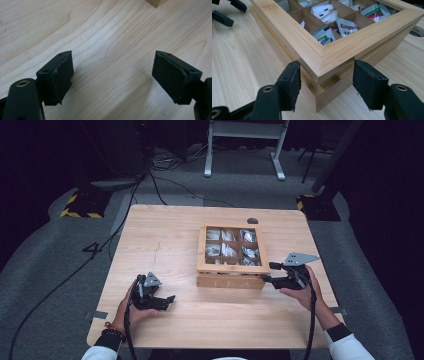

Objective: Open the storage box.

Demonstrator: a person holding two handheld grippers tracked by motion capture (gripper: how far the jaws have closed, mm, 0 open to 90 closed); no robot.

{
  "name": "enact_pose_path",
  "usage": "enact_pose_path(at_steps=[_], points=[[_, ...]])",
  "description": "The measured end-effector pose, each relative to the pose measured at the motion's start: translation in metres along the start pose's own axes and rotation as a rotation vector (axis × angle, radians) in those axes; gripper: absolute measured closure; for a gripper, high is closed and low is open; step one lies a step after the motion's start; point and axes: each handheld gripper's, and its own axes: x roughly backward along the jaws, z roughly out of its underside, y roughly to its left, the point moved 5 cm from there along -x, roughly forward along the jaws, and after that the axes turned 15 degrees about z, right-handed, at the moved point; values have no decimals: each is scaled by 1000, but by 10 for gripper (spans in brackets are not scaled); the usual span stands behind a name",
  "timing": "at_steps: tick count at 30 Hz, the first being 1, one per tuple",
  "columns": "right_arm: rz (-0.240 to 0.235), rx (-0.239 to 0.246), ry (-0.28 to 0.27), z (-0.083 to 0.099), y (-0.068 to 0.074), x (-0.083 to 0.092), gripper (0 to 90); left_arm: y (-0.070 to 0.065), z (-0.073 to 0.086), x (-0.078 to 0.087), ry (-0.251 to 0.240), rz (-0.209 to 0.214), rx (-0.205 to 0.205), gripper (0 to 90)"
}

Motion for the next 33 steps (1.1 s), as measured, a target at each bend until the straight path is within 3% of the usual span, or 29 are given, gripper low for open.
enact_pose_path(at_steps=[1,6,7,17,21,29,33], points=[[3,0,-4,-1,0,0,402,-3,-8,-1,0,-1,-30,181],[4,-7,-16,-2,-1,2,399,-9,-25,-1,-27,2,-73,181],[6,-11,-19,-3,-1,2,394,-12,-34,-1,-36,-1,-103,181],[12,-28,-50,-10,-3,6,393,-26,-79,-1,-106,-10,-188,181],[16,-31,-61,-14,-5,7,392,-33,-99,-8,-116,-16,-247,207],[26,-44,-78,-21,-7,10,391,-35,-125,-14,-159,-37,-280,208],[29,-50,-81,-24,-8,10,390,-34,-133,-14,-196,-23,-280,224]])
